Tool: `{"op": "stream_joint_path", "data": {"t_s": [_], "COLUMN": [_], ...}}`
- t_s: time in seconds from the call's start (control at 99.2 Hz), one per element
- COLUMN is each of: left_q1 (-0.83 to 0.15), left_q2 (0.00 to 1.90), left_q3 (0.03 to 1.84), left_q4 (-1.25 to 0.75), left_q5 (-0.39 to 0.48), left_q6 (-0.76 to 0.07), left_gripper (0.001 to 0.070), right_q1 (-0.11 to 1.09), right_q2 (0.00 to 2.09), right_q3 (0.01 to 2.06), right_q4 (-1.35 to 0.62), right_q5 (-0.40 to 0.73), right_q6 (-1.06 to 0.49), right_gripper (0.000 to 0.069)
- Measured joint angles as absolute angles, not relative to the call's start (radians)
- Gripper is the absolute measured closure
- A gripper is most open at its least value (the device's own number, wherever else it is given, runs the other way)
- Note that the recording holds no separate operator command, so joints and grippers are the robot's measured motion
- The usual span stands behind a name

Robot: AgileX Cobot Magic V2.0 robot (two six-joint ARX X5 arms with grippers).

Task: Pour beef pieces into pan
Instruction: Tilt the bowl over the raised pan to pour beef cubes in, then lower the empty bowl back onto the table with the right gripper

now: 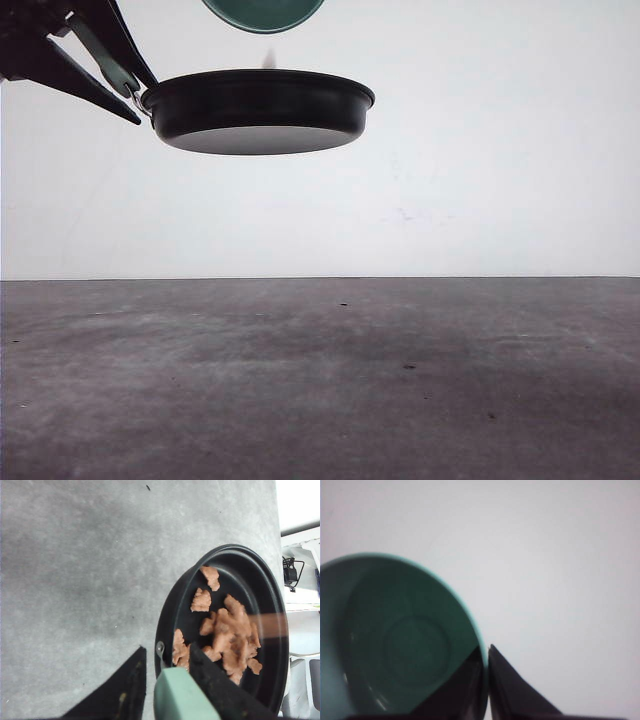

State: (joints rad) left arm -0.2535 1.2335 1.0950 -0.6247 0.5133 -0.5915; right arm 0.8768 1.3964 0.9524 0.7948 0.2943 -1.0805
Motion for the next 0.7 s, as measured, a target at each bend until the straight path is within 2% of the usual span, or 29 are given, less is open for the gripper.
{"op": "stream_joint_path", "data": {"t_s": [0.232,0.333,0.514,0.696], "left_q1": [-0.253,-0.253,-0.253,-0.253], "left_q2": [1.234,1.234,1.234,1.234], "left_q3": [1.095,1.095,1.095,1.095], "left_q4": [-0.624,-0.624,-0.624,-0.625], "left_q5": [0.513,0.512,0.507,0.506], "left_q6": [-0.591,-0.586,-0.548,-0.495], "left_gripper": [0.0586,0.0586,0.0586,0.0586], "right_q1": [0.876,0.876,0.877,0.883], "right_q2": [1.396,1.396,1.393,1.279], "right_q3": [0.952,0.952,0.952,0.964], "right_q4": [0.794,0.771,0.680,0.377], "right_q5": [0.319,0.357,0.446,0.418], "right_q6": [-1.074,-1.005,-0.760,-0.369], "right_gripper": [0.0682,0.0682,0.0681,0.0681]}}
